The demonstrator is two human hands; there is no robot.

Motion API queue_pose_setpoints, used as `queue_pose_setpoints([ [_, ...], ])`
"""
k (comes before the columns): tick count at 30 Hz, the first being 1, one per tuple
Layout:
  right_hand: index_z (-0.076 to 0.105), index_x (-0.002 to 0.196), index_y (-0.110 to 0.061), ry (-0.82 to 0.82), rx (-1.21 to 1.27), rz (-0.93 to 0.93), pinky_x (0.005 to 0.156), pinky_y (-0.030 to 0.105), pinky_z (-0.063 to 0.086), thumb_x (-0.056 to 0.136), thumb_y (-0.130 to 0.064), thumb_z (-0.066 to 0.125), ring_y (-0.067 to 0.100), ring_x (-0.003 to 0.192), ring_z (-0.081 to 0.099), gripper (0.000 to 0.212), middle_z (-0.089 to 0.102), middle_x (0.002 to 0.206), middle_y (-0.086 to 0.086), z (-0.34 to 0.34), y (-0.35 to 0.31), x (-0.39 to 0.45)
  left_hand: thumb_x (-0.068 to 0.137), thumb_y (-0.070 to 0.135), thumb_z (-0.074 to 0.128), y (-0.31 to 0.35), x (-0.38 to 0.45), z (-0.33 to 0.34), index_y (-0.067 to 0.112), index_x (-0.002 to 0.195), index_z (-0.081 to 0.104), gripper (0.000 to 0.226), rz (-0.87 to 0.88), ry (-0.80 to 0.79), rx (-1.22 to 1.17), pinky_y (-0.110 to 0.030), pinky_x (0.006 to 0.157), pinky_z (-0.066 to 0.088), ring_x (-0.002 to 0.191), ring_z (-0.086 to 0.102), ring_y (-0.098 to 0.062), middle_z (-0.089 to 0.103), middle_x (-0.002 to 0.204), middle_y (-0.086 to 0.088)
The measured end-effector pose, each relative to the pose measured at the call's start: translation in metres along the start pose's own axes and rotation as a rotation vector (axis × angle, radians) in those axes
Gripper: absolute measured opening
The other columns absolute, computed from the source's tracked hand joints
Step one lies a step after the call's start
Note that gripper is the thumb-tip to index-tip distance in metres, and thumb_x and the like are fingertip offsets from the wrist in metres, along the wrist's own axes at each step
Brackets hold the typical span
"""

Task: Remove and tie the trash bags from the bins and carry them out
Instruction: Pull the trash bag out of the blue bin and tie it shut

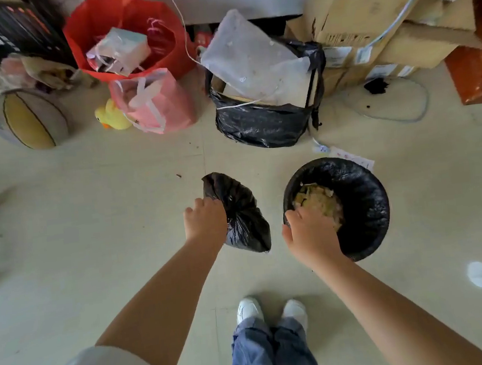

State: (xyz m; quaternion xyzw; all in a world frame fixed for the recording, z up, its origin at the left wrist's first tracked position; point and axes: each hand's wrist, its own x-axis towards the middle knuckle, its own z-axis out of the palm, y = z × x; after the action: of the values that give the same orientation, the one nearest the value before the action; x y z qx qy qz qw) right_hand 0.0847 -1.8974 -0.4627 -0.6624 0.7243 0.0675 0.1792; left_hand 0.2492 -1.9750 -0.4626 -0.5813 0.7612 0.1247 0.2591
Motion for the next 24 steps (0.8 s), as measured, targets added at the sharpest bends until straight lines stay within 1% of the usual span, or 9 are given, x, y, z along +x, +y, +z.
queue_pose_setpoints([
  [5,0.052,0.106,-0.005,-0.09,0.046,0.055,0.066,0.031,0.031,0.095,-0.025,0.034,0.028,0.098,0.052,0.03,0.057,0.105,0.012,0.068,0.027,0.027,0.085,0.001,0.045,0.016,0.056,0.058,0.006,0.119,0.047,0.035,0.003,-0.044,0.029,-0.034,0.093,0.04,0.115,0.046,-0.025,0.053,0.121,-0.011],
  [8,0.052,0.111,-0.006,-0.137,0.052,0.106,0.07,0.034,0.04,0.095,-0.026,0.034,0.03,0.102,0.052,0.031,0.056,0.109,0.012,0.084,0.043,0.026,0.084,0.003,0.048,0.026,0.063,0.078,0.005,0.12,0.046,0.036,-0.005,-0.057,-0.003,-0.034,0.092,0.04,0.116,0.045,-0.026,0.052,0.122,-0.011],
  [11,0.051,0.113,-0.007,-0.157,0.071,0.149,0.075,0.035,0.044,0.095,-0.027,0.035,0.029,0.104,0.051,0.032,0.056,0.112,0.011,0.083,0.059,0.021,0.086,0.012,0.05,0.04,0.057,0.084,0.007,0.121,0.042,0.037,0.026,-0.007,-0.023,-0.035,0.094,0.039,0.118,0.042,-0.026,0.048,0.125,-0.011],
  [14,0.049,0.119,-0.007,-0.177,0.07,0.188,0.074,0.035,0.044,0.095,-0.028,0.035,0.029,0.108,0.05,0.035,0.056,0.117,0.012,0.071,0.077,0.015,0.086,0.013,0.051,0.063,0.043,0.08,0.009,0.117,0.042,0.032,0.089,0.01,-0.057,-0.035,0.093,0.039,0.114,0.044,-0.026,0.048,0.12,-0.009],
  [16,0.051,0.117,-0.006,-0.181,0.047,0.211,0.073,0.035,0.044,0.094,-0.027,0.036,0.029,0.107,0.051,0.034,0.057,0.115,0.012,0.061,0.093,0.01,0.086,0.013,0.051,0.081,0.033,0.076,0.01,0.115,0.043,0.031,0.126,-0.001,-0.075,-0.035,0.091,0.04,0.111,0.045,-0.025,0.049,0.118,-0.008],
  [19,0.053,0.113,-0.006,-0.211,-0.006,0.229,0.075,0.035,0.044,0.093,-0.027,0.038,0.03,0.104,0.052,0.032,0.058,0.111,0.012,0.049,0.123,0.001,0.086,0.009,0.048,0.112,0.016,0.077,0.01,0.117,0.044,0.031,0.164,-0.037,-0.106,-0.035,0.091,0.04,0.109,0.045,-0.025,0.05,0.117,-0.008],
  [22,0.053,0.111,-0.008,-0.255,-0.042,0.206,0.077,0.035,0.045,0.092,-0.028,0.04,0.029,0.105,0.052,0.03,0.058,0.111,0.011,0.044,0.153,-0.007,0.088,0.011,0.048,0.146,-0.001,0.086,0.01,0.117,0.046,0.029,0.141,-0.081,-0.139,-0.033,0.091,0.041,0.108,0.045,-0.023,0.05,0.116,-0.007],
  [24,0.052,0.111,-0.009,-0.278,-0.061,0.142,0.078,0.035,0.045,0.091,-0.029,0.043,0.029,0.106,0.052,0.03,0.058,0.112,0.01,0.048,0.173,-0.013,0.089,0.013,0.048,0.17,-0.01,0.094,0.01,0.118,0.046,0.029,0.088,-0.104,-0.166,-0.034,0.092,0.04,0.11,0.045,-0.024,0.05,0.117,-0.007],
])
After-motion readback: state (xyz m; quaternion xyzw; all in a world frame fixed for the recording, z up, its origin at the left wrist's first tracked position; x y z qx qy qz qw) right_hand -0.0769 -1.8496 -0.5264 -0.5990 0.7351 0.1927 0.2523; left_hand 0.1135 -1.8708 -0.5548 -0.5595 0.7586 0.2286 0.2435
